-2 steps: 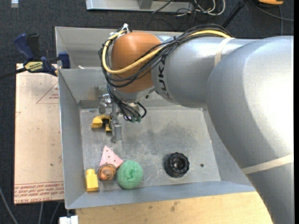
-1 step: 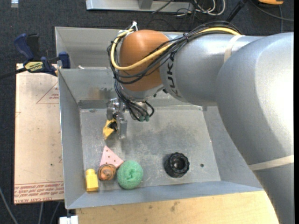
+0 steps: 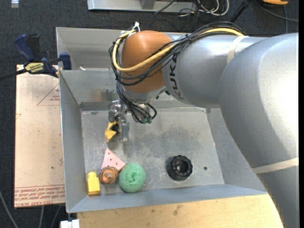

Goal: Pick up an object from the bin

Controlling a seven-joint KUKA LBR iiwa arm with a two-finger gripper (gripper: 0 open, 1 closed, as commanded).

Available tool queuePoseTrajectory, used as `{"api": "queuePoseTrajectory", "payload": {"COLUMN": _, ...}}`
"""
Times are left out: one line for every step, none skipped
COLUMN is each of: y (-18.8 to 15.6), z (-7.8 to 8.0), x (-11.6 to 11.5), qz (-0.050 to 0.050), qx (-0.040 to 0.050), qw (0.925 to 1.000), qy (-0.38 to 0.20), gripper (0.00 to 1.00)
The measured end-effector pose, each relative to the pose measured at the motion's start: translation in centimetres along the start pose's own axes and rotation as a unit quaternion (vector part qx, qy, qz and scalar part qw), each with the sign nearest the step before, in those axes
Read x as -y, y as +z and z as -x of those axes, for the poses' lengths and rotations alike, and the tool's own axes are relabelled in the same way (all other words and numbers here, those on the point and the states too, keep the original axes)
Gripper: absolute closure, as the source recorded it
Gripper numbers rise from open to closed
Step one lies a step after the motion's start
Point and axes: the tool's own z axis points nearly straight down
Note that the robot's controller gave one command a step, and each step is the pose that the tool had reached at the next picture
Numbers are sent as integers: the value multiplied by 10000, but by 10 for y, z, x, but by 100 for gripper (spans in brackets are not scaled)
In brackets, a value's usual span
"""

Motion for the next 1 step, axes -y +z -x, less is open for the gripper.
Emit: {"api": "queuePoseTrajectory", "payload": {"y": -109, "z": -17, "x": 5, "qz": -2, "qx": 8, "qw": 9999, "qy": -132, "gripper": 100}}
